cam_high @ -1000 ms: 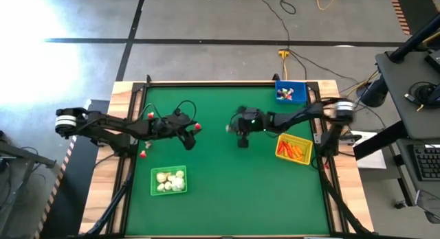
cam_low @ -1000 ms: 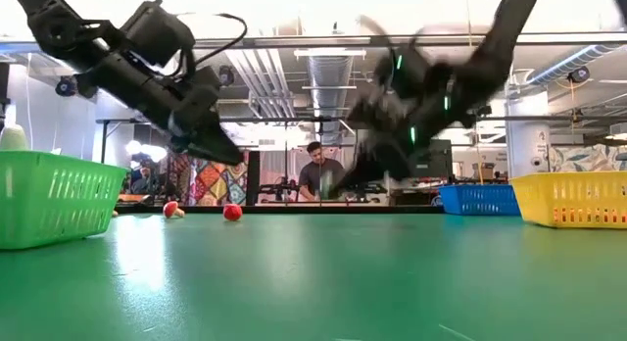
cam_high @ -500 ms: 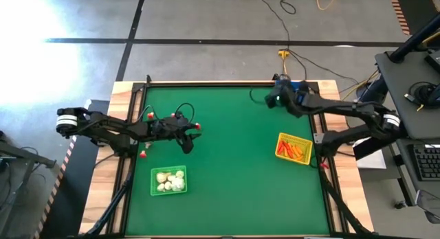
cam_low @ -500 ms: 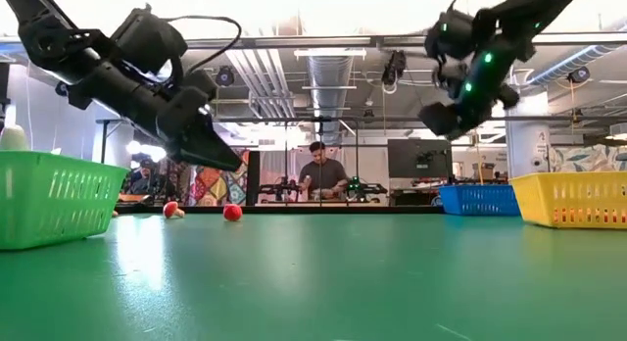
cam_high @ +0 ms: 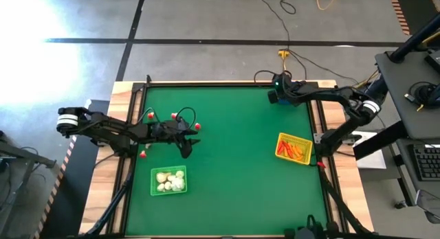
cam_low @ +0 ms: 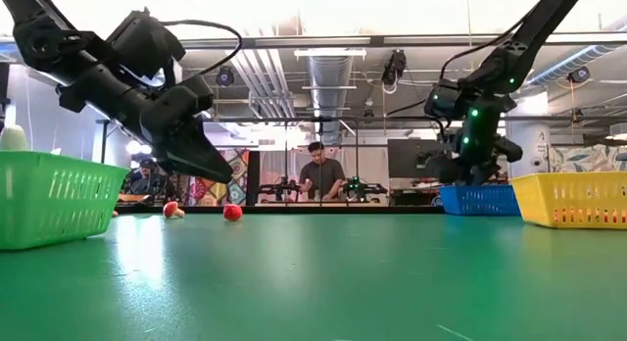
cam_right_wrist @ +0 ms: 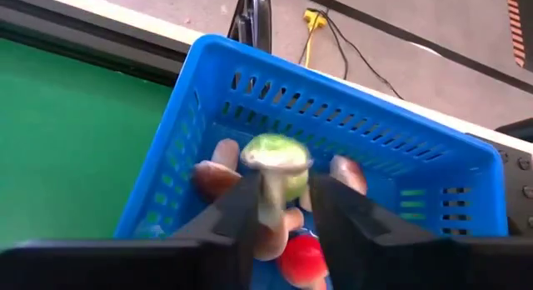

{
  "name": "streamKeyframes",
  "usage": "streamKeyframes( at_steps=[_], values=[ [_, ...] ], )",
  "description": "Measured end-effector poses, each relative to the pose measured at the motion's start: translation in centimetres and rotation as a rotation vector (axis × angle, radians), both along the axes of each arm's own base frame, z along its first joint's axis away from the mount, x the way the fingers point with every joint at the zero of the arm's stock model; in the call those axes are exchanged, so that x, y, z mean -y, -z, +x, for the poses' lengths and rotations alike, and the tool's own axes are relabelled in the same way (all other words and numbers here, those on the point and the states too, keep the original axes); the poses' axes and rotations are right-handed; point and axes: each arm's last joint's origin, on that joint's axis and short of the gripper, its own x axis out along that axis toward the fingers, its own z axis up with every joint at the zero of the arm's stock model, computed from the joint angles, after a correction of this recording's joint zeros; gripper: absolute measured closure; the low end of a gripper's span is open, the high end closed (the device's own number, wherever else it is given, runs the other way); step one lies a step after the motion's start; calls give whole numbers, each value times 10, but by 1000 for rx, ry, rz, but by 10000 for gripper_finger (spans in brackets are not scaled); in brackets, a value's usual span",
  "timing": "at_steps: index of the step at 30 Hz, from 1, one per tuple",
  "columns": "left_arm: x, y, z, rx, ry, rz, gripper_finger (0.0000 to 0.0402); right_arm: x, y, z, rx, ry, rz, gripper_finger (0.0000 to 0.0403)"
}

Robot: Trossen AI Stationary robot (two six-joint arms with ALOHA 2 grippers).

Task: Sort produce into baskets
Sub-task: Put the green mushroom into the blue bin, then put the red mushroom into the blue bin

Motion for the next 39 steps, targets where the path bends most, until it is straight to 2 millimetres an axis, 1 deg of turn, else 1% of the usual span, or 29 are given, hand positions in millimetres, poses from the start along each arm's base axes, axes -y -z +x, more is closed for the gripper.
streamKeyframes(
  at_steps=[3, 5, 8, 10, 13, 17, 20, 23, 25, 28, 31, 33, 35, 39],
  values=[
    [0, 0, 0, -1, -5, -8, 221, 0, 0, 0, 3, -1, -4, 254],
    [-1, 2, -1, -12, -37, -29, 221, -2, -5, 1, 9, -13, -14, 228],
    [-3, 3, -1, -17, -106, -19, 221, -11, -17, 7, 39, -51, -47, 197],
    [-7, 3, -2, -20, -156, 7, 220, -22, -26, 15, 63, -97, -76, 183],
    [-13, 5, -3, -32, -193, 23, 212, -46, -39, 30, 112, -193, -115, 170],
    [-20, 12, -3, -98, -139, 85, 188, -91, -48, 50, 155, -325, -164, 164],
    [-28, 19, -3, -139, -130, 144, 161, -127, -45, 63, 189, -421, -198, 163],
    [-32, 27, 0, -168, -112, 216, 138, -158, -39, 71, 239, -497, -235, 163],
    [-34, 32, 4, -154, -105, 233, 127, -173, -39, 75, 248, -542, -293, 163],
    [-35, 42, 9, -158, -107, 230, 122, -184, -46, 78, 250, -603, -348, 163],
    [-36, 50, 14, -158, -123, 207, 130, -188, -53, 79, 280, -622, -368, 163],
    [-37, 55, 18, -164, -132, 191, 145, -187, -54, 79, 283, -621, -369, 163],
    [-37, 60, 20, -158, -148, 166, 168, -187, -54, 79, 281, -621, -369, 163],
    [-38, 65, 22, -126, -155, 160, 235, -187, -54, 79, 276, -624, -369, 165]
  ],
)
